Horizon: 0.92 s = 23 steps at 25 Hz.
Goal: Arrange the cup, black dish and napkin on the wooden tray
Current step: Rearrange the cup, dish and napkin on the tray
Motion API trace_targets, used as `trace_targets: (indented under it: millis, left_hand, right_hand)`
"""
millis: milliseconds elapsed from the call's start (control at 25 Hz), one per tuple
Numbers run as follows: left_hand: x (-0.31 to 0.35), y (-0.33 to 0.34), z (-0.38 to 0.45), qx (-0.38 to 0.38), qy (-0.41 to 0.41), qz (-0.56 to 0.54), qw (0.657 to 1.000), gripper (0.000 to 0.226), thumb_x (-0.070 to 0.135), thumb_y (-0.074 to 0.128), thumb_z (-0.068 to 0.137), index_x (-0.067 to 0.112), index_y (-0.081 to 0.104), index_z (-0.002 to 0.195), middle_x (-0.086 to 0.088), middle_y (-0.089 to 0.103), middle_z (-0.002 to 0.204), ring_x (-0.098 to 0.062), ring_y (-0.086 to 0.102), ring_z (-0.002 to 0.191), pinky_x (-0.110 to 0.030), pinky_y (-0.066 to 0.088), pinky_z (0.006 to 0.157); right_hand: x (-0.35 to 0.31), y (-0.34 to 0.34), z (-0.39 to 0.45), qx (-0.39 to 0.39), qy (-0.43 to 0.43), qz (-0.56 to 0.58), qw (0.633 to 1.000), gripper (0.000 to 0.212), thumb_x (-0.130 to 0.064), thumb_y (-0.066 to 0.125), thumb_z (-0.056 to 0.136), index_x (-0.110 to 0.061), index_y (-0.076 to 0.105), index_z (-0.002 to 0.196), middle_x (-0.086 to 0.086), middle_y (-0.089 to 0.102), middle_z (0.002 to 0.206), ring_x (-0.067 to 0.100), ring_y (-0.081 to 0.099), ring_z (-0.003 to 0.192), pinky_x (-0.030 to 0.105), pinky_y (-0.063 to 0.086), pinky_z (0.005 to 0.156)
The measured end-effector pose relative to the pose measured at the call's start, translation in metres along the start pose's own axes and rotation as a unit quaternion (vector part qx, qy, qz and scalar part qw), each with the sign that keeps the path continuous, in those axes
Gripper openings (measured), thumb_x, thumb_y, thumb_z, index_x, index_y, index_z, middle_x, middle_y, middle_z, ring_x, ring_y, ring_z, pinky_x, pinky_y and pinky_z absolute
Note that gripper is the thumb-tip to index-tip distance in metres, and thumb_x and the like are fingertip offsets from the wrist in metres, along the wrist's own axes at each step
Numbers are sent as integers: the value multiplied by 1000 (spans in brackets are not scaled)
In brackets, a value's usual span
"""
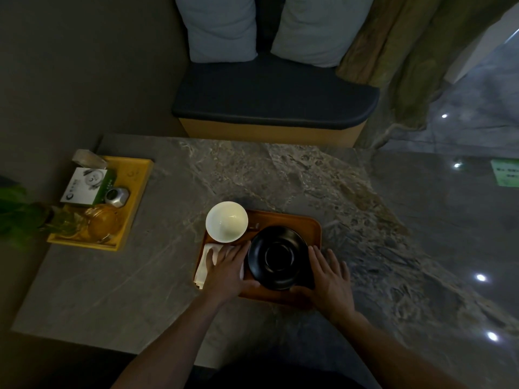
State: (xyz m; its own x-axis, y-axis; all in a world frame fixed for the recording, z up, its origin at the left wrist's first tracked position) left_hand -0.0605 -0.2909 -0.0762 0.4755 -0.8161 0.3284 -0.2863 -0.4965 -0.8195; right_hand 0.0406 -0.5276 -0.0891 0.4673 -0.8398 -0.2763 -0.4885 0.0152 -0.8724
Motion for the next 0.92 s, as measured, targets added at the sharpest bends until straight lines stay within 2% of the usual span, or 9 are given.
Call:
trace_targets:
  millis: [240, 480, 800, 920]
  left_hand:
    - [0, 2, -1, -4, -9, -7, 1000, 103, 67, 64, 75, 39, 3, 153, 9, 16, 163, -19, 4, 151, -60, -4, 118]
    - [6, -3, -3, -4, -9, 7, 1000, 98, 60, 63, 81, 36, 3, 154, 7, 14, 164, -18, 3, 152, -60, -5, 117]
    - [7, -4, -5, -17, -6, 13, 1000, 97, 59, 61, 83, 35, -1, 154, 5, 13, 165, -19, 1, 152, -59, -5, 118]
    - [3, -5, -6, -9, 5, 5, 1000, 93, 58, 61, 84, 35, 5, 154, 7, 15, 164, -17, 3, 152, -57, -3, 119]
  right_hand:
    - [0, -3, 0, 4, -4, -3, 1000, 109, -91, 23, 67, -28, -3, 152, -4, 13, 162, 27, -2, 148, 58, 2, 116]
    - [-3, -3, -1, 6, 7, -4, 1000, 106, -86, 33, 72, -26, -1, 152, -3, 13, 162, 27, -2, 148, 59, 2, 117]
    - [-7, -5, -3, -4, 10, 12, 1000, 106, -84, 36, 74, -26, -6, 152, -3, 9, 163, 27, -4, 148, 57, 2, 117]
    - [-10, -8, -8, 3, 14, 17, 1000, 102, -80, 39, 78, -23, -3, 152, -1, 8, 163, 25, -4, 148, 52, 6, 119]
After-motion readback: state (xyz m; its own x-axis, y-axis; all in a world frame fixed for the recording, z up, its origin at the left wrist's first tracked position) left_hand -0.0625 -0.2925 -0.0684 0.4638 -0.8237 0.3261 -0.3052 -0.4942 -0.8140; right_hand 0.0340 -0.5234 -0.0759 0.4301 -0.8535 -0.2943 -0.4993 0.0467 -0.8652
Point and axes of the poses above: each hand's wrist, its own z-axis towards the middle knuckle, its own y-axis out of the palm, x = y × z, the point moved 4 cm from there along z, towards the middle knuckle
